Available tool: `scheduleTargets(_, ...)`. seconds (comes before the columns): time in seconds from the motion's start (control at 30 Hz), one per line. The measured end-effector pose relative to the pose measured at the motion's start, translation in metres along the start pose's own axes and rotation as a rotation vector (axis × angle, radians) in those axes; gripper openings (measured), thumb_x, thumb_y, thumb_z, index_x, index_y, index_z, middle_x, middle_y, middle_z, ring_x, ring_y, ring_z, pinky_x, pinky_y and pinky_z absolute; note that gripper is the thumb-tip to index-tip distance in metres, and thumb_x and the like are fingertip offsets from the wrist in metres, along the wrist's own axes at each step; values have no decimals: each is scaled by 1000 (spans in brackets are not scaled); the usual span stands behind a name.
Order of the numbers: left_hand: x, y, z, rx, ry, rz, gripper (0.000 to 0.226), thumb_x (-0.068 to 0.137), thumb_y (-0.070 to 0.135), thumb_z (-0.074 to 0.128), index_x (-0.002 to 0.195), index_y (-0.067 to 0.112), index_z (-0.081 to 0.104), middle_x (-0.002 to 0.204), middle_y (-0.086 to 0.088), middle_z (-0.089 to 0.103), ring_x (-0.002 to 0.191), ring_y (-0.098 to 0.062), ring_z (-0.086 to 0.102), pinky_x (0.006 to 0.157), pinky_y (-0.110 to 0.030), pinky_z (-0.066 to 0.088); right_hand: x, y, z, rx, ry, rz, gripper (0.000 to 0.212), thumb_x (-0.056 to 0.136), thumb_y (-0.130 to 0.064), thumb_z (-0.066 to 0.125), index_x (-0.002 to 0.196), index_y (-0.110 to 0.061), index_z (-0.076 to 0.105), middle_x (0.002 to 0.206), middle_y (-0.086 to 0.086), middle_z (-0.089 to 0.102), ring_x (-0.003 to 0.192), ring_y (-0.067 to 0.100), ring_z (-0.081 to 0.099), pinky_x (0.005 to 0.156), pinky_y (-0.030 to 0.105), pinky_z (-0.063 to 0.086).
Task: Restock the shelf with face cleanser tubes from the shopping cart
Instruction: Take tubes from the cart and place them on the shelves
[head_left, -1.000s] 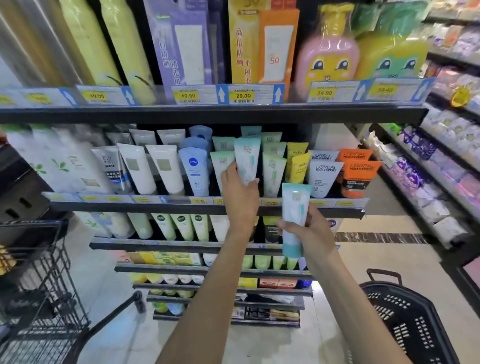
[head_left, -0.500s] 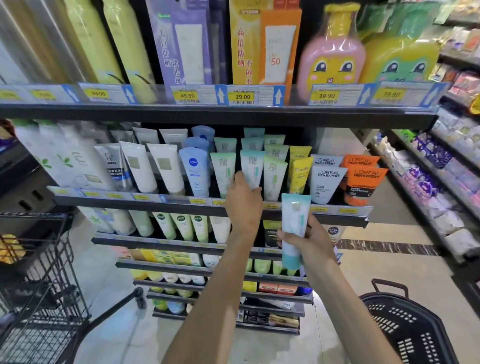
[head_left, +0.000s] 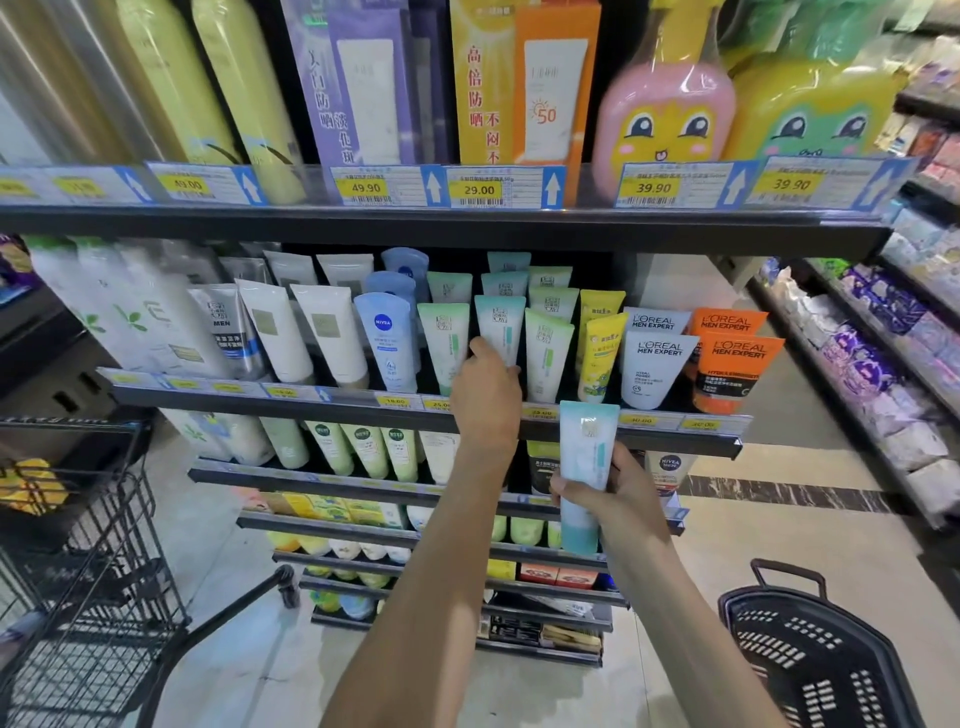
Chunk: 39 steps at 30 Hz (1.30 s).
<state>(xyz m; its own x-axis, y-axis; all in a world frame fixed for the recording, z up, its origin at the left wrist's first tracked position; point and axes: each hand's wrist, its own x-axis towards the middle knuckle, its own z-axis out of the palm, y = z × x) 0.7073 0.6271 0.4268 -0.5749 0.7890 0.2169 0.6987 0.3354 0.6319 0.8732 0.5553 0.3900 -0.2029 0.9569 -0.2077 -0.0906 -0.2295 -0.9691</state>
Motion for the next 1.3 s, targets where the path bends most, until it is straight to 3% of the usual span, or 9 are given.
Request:
scheduleTargets(0.13, 4, 2, 5, 24, 1, 9, 35, 99, 24, 66, 119, 1, 47, 108, -21, 69, 104, -41, 67, 76, -46, 50, -2, 0, -1, 16, -4, 3, 45, 80, 0, 83, 110, -29, 65, 101, -6, 77, 101, 22, 71, 85, 39, 58)
scheduleTargets(0.3, 11, 4, 8, 73, -7, 14, 38, 100, 26, 63, 123, 1, 47, 110, -21, 69, 106, -40, 67, 77, -46, 52, -1, 4, -6, 21, 27, 21, 48, 80, -1, 84, 113, -28, 64, 111, 4, 74, 104, 31, 70, 91, 50, 59)
scheduleTargets(0.5, 19, 4, 12, 77, -12, 16, 36, 100, 23, 62, 122, 0, 47, 108, -22, 69, 104, -43, 67, 77, -48, 53, -2, 7, -13, 34, 31, 19, 46, 80, -1, 83, 115, -24, 63, 107, 8, 73, 101, 35, 70, 84, 48, 59)
scheduleTargets(0.77, 20, 2, 15, 71, -11, 10, 36, 100, 27, 62, 118, -1, 49, 109, -23, 68, 104, -45, 66, 76, -50, 52, 0, 6, -13, 48, 17, 16, 43, 82, 2, 81, 115, -19, 63, 107, 12, 72, 102, 40, 69, 87, 52, 58)
scheduleTargets(1.03, 17, -2, 14, 91, -29, 4, 38, 100, 34, 63, 116, 2, 51, 107, -20, 69, 102, -40, 67, 73, -45, 51, 0, 10, -8, 70, -4, 37, 44, 81, 1, 82, 116, -20, 65, 106, 11, 74, 102, 40, 70, 86, 49, 58)
scheduleTargets(1.17, 16, -8, 10, 140, -36, 9, 30, 101, 27, 61, 115, 2, 52, 107, -19, 68, 100, -39, 67, 71, -42, 47, -2, 12, -2, 72, -24, 50, 44, 82, 1, 81, 115, -24, 66, 109, 9, 74, 103, 36, 71, 86, 47, 59)
scheduleTargets(1.3, 8, -13, 4, 164, 15, 98, 23, 102, 22, 56, 114, 4, 48, 98, -18, 69, 92, -41, 68, 64, -41, 43, -4, 14, 6, 60, -33, 39, 42, 82, -1, 82, 109, -30, 68, 105, 3, 76, 103, 34, 71, 93, 54, 57)
